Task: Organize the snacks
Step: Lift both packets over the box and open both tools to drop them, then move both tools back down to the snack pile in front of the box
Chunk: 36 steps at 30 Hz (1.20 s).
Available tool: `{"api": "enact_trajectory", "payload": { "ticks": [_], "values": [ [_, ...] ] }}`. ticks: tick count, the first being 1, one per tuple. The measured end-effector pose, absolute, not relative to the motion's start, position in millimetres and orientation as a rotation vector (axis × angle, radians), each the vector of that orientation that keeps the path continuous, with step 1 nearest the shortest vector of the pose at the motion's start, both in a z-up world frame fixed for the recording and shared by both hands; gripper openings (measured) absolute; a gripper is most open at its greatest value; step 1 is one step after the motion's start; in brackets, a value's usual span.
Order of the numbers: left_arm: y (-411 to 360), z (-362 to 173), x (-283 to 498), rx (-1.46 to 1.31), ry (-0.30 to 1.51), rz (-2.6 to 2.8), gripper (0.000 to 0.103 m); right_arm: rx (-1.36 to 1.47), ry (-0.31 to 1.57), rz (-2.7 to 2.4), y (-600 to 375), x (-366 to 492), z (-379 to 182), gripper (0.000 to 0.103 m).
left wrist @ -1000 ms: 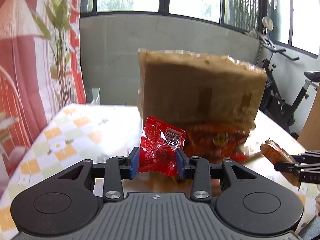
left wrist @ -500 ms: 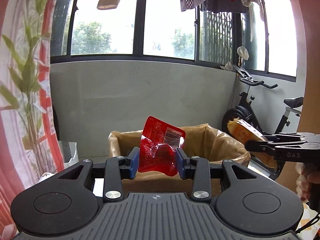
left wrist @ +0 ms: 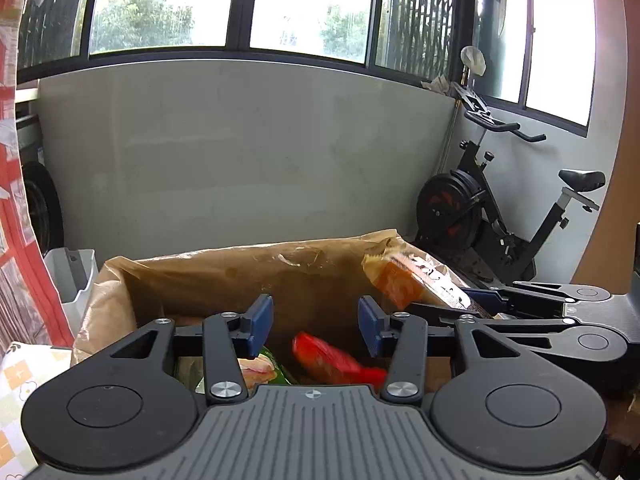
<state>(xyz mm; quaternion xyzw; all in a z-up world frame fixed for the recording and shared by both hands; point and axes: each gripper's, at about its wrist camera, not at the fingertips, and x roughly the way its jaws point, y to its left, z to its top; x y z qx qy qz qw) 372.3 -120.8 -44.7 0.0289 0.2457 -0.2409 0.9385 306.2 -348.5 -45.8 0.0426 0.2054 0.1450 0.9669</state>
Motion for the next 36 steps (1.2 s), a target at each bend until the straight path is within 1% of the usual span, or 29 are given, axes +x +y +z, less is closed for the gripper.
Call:
{"api": "enact_trajectory", "payload": {
  "ticks": [3, 5, 7, 8, 9, 11, 12, 14, 15, 16, 17, 19, 22, 26, 31, 36],
  "values": [
    [-122.3, -50.6, 377.7, 0.07, 0.514, -0.469, 0.053, 0.049, 0.4, 0.284, -349.7, 301.6, -46.0, 0.043],
    [-120.5, -52.0, 376.6, 0.076, 0.516, -0.461, 0.053, 0.057, 0.391, 0.288, -351.5, 296.6, -43.5, 0.05],
    [-114.4, -51.4, 372.7, 0.079, 0.51, -0.453, 0.053, 0.075, 0.381, 0.29, -355.0, 289.2, -40.6, 0.05],
    [-110.4, -49.8, 369.2, 0.078, 0.506, -0.449, 0.053, 0.082, 0.376, 0.291, -356.3, 285.1, -39.6, 0.052],
    [-103.9, -46.5, 360.1, 0.076, 0.502, -0.442, 0.053, 0.092, 0.368, 0.295, -357.7, 279.7, -38.3, 0.055],
    [-92.9, -40.7, 349.1, 0.076, 0.495, -0.43, 0.054, 0.114, 0.343, 0.313, -358.7, 267.7, -36.0, 0.07],
    [-87.2, -37.4, 344.8, 0.077, 0.491, -0.423, 0.056, 0.123, 0.333, 0.328, -359.1, 261.9, -35.7, 0.073],
    [-74.7, -32.4, 334.5, 0.07, 0.478, -0.408, 0.064, 0.14, 0.314, 0.36, -357.9, 249.9, -34.4, 0.084],
    [-65.2, -29.0, 327.3, 0.06, 0.467, -0.4, 0.069, 0.144, 0.305, 0.363, -357.1, 243.4, -34.3, 0.086],
    [-56.1, -26.8, 320.2, 0.052, 0.461, -0.389, 0.074, 0.146, 0.293, 0.358, -355.7, 235.7, -34.6, 0.092],
    [-50.0, -25.8, 315.0, 0.047, 0.456, -0.378, 0.076, 0.146, 0.283, 0.35, -354.5, 229.9, -35.3, 0.097],
    [-36.9, -24.6, 303.2, 0.043, 0.441, -0.354, 0.083, 0.138, 0.275, 0.319, -348.4, 219.4, -36.9, 0.103],
    [-18.3, -26.0, 284.0, 0.03, 0.409, -0.301, 0.089, 0.097, 0.29, 0.273, -338.0, 206.9, -42.9, 0.103],
    [2.4, -33.7, 264.9, 0.01, 0.402, -0.269, 0.089, 0.08, 0.273, 0.283, -327.7, 187.7, -57.4, 0.103],
    [21.5, -53.1, 246.6, -0.035, 0.454, -0.267, 0.088, 0.019, 0.255, 0.207, -313.8, 166.9, -81.7, 0.103],
    [19.5, -79.2, 236.1, -0.009, 0.508, -0.269, 0.088, 0.045, 0.335, 0.205, -312.7, 160.3, -108.3, 0.103]
  ]
}}
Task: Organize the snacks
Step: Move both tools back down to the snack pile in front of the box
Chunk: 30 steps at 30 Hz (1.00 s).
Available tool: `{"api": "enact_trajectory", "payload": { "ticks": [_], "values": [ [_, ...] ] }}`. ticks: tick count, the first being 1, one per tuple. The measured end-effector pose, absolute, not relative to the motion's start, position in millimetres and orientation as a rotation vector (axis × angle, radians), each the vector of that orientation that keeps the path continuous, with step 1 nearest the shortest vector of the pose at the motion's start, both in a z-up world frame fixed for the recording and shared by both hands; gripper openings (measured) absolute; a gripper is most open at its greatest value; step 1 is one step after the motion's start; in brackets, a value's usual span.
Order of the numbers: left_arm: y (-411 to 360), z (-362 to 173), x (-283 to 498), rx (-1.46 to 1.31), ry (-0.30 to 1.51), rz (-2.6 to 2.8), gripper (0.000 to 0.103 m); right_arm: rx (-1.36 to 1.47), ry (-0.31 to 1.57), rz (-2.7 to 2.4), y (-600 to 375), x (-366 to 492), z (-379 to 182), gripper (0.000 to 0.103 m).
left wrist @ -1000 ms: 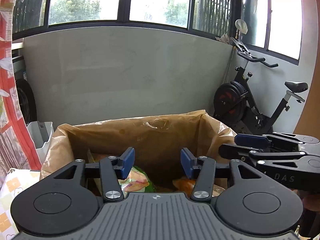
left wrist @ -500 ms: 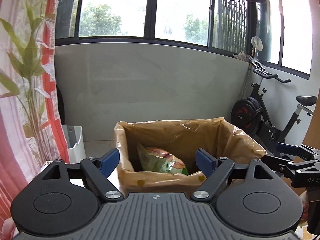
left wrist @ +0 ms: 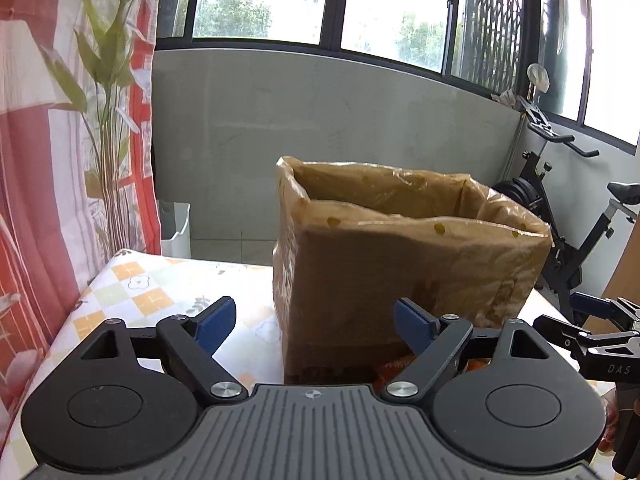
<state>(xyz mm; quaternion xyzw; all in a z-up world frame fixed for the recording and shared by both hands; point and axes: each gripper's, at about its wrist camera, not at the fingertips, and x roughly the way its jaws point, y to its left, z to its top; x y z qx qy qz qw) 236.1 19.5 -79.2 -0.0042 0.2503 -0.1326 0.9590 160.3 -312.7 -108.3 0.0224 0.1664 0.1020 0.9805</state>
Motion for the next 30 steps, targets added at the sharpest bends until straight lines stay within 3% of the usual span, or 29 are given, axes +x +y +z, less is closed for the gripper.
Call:
{"api": "enact_trajectory", "payload": {
  "ticks": [4, 9, 26, 30],
  "values": [
    [21.8, -95.5, 231.0, -0.013, 0.537, -0.262, 0.086, 0.013, 0.414, 0.224, -314.6, 160.7, -125.9, 0.096],
    [27.6, -105.9, 231.3, 0.0, 0.548, -0.244, 0.083, -0.045, 0.543, 0.257, -314.6, 174.9, -151.2, 0.071],
    [33.5, -130.3, 225.3, -0.03, 0.61, -0.216, 0.082, -0.025, 0.556, 0.393, -318.9, 160.7, -163.4, 0.068],
    [34.7, -134.4, 223.2, -0.031, 0.618, -0.214, 0.081, -0.065, 0.604, 0.372, -320.1, 168.5, -174.5, 0.061]
  ]
}}
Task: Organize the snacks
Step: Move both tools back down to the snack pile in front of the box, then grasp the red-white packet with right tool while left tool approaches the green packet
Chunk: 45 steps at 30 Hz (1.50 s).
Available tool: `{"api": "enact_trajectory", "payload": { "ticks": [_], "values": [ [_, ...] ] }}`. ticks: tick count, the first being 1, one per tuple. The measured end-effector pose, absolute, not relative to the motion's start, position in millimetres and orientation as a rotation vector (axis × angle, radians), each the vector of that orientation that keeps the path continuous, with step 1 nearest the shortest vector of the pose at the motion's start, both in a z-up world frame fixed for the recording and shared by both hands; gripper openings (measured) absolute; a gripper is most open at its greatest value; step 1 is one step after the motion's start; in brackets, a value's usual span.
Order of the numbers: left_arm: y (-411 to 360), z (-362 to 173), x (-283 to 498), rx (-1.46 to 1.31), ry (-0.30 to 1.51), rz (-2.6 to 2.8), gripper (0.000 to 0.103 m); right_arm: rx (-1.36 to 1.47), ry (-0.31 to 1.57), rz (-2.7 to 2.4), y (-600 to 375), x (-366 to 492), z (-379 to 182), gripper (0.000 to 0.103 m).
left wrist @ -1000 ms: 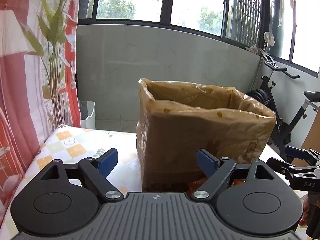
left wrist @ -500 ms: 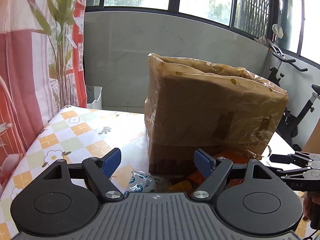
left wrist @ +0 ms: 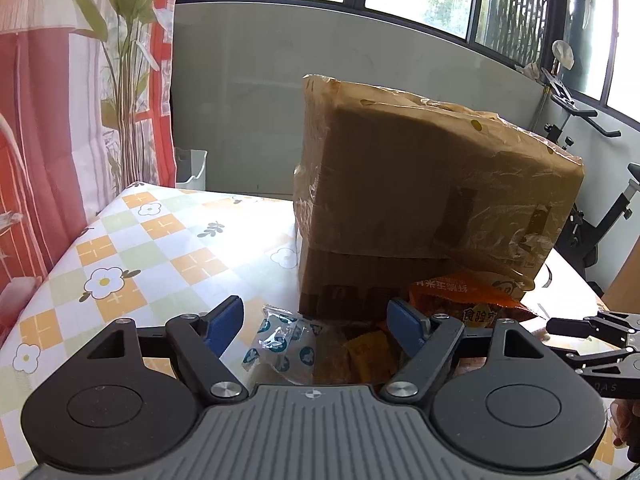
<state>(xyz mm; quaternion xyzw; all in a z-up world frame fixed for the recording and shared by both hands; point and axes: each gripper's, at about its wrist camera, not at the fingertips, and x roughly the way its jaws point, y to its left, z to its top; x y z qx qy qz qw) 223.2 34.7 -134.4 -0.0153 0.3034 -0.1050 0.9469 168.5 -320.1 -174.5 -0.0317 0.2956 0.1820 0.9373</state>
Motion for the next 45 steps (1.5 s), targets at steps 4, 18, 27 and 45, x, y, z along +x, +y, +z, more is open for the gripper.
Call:
{"api": "enact_trajectory", "payload": {
  "ticks": [4, 18, 27, 45],
  "values": [
    [37.4, -134.6, 220.1, -0.043, 0.616, -0.204, 0.081, -0.04, 0.616, 0.355, -323.3, 193.8, -173.8, 0.052],
    [41.0, -142.7, 214.2, -0.071, 0.639, -0.188, 0.08, -0.059, 0.702, 0.389, -315.8, 195.0, -203.2, 0.021],
    [41.6, -146.4, 208.5, -0.077, 0.648, -0.196, 0.08, -0.039, 0.727, 0.398, -316.6, 162.0, -202.8, 0.02],
    [41.4, -150.4, 204.1, -0.081, 0.66, -0.193, 0.08, -0.354, 0.727, 0.601, -311.0, 152.2, -210.7, 0.069]
  ]
}}
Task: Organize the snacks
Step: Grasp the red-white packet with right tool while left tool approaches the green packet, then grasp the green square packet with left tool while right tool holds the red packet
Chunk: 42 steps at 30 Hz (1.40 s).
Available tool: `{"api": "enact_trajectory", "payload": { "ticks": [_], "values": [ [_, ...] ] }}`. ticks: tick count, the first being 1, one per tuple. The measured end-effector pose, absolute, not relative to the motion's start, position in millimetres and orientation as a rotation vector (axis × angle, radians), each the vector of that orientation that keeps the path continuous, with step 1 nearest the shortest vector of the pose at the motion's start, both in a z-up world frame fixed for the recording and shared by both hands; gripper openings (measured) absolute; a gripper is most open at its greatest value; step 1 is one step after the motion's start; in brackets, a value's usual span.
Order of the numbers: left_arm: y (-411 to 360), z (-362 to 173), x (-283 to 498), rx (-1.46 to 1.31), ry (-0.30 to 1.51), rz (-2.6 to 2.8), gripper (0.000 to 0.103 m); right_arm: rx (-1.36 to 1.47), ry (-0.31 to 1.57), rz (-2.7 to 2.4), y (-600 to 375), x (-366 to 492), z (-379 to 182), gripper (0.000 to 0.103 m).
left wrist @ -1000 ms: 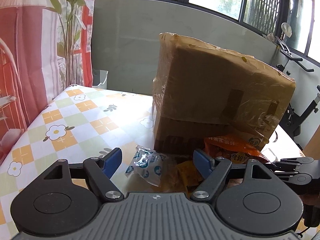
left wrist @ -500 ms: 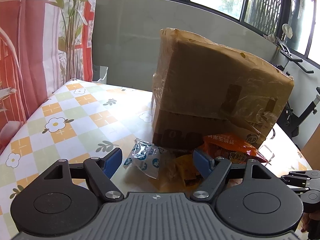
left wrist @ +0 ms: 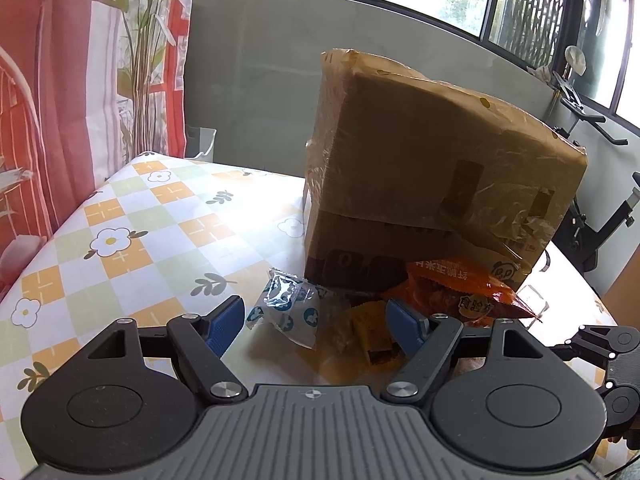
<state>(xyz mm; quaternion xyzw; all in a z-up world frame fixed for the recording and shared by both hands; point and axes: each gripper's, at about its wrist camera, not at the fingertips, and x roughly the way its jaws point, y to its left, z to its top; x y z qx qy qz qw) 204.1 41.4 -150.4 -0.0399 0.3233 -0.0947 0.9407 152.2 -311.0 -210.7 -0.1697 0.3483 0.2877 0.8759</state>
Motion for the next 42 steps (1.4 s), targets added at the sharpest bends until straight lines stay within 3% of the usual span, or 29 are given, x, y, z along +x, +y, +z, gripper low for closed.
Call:
{"api": "enact_trajectory", "payload": {
  "ticks": [15, 19, 22, 26, 42],
  "values": [
    [42.1, -157.8, 203.6, -0.079, 0.677, -0.181, 0.08, -0.173, 0.746, 0.509, -315.4, 166.4, -225.1, 0.075],
    [41.4, -159.1, 202.1, -0.083, 0.681, -0.181, 0.08, -0.158, 0.729, 0.476, -314.2, 164.4, -223.7, 0.063],
    [39.5, -160.4, 200.9, -0.078, 0.686, -0.193, 0.078, -0.123, 0.713, 0.458, -318.3, 161.6, -223.2, 0.039],
    [31.6, -168.0, 195.4, -0.068, 0.705, -0.224, 0.076, -0.059, 0.7, 0.432, -326.4, 159.0, -224.9, 0.029],
    [-17.7, -209.7, 167.7, 0.013, 0.869, -0.349, 0.077, -0.096, 0.653, 0.41, -323.0, 146.3, -226.7, 0.029]
  ]
}}
